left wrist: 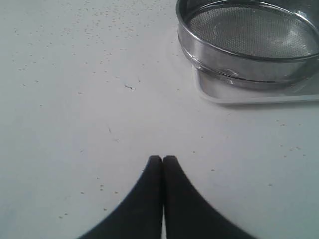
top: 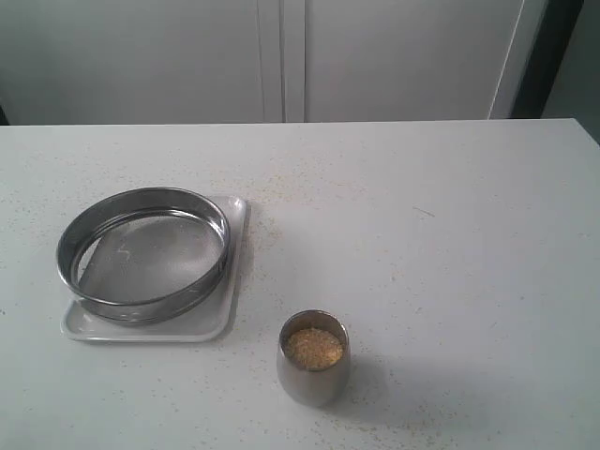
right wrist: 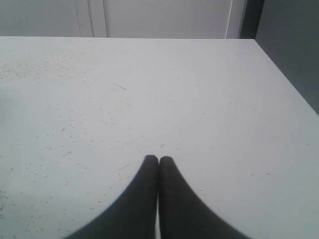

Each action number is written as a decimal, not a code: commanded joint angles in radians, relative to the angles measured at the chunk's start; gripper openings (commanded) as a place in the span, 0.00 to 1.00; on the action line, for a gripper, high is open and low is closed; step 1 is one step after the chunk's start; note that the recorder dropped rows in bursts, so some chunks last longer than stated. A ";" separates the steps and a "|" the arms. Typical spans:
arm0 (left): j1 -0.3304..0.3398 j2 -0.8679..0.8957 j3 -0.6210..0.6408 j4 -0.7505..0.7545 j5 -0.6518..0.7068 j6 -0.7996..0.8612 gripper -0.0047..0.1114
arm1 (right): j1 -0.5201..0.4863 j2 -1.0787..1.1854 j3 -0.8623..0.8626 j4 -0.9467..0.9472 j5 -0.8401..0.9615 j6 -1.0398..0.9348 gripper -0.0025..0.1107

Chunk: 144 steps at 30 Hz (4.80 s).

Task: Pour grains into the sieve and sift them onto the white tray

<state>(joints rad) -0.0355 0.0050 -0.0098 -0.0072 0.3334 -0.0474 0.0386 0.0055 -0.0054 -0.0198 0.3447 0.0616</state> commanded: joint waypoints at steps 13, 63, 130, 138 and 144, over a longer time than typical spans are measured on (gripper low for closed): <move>0.003 -0.005 0.010 -0.006 0.009 0.000 0.04 | 0.001 -0.006 0.005 -0.003 -0.003 0.003 0.02; 0.003 -0.005 0.010 -0.006 0.009 0.000 0.04 | 0.001 -0.006 0.005 -0.003 -0.565 -0.041 0.02; 0.003 -0.005 0.010 -0.006 0.009 0.000 0.04 | 0.001 1.418 0.005 -0.718 -1.409 0.071 0.02; 0.003 -0.005 0.010 -0.006 0.009 0.000 0.04 | 0.001 1.599 -0.046 -0.882 -1.490 0.073 0.02; 0.003 -0.005 0.010 -0.006 0.009 0.000 0.04 | 0.001 1.725 -0.082 -0.909 -1.566 0.069 0.02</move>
<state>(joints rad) -0.0355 0.0050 -0.0098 -0.0072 0.3334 -0.0474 0.0392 1.6854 -0.0734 -0.9047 -1.1809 0.1444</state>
